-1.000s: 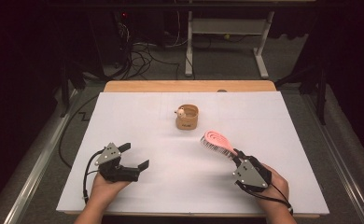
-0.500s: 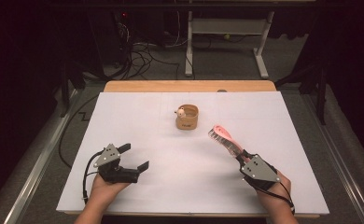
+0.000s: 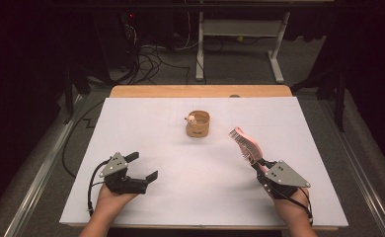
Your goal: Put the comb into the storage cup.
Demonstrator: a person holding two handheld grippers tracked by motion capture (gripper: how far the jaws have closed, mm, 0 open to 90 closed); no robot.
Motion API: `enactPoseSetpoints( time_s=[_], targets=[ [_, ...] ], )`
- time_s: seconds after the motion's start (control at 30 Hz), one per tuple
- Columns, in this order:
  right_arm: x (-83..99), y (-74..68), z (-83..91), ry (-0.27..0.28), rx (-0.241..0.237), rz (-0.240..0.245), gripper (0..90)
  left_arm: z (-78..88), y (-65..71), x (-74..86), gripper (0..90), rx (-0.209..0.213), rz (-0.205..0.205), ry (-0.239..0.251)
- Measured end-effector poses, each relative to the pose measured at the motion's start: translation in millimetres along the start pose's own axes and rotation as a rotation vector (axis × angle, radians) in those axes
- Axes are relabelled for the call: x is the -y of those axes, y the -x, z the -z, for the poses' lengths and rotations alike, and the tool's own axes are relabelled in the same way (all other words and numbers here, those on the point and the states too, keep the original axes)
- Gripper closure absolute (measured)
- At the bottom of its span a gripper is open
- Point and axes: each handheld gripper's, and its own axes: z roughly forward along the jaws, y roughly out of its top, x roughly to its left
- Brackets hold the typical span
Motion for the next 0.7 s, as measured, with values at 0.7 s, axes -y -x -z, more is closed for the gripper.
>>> enactPoseSetpoints(
  time_s=[0.7],
  targets=[
    [6.4,12.7,-1.1,0.058,-0.071,-0.201,81.6,1.2,1.8,-0.7,0.0,0.003,-0.007,0.02]
  ],
)
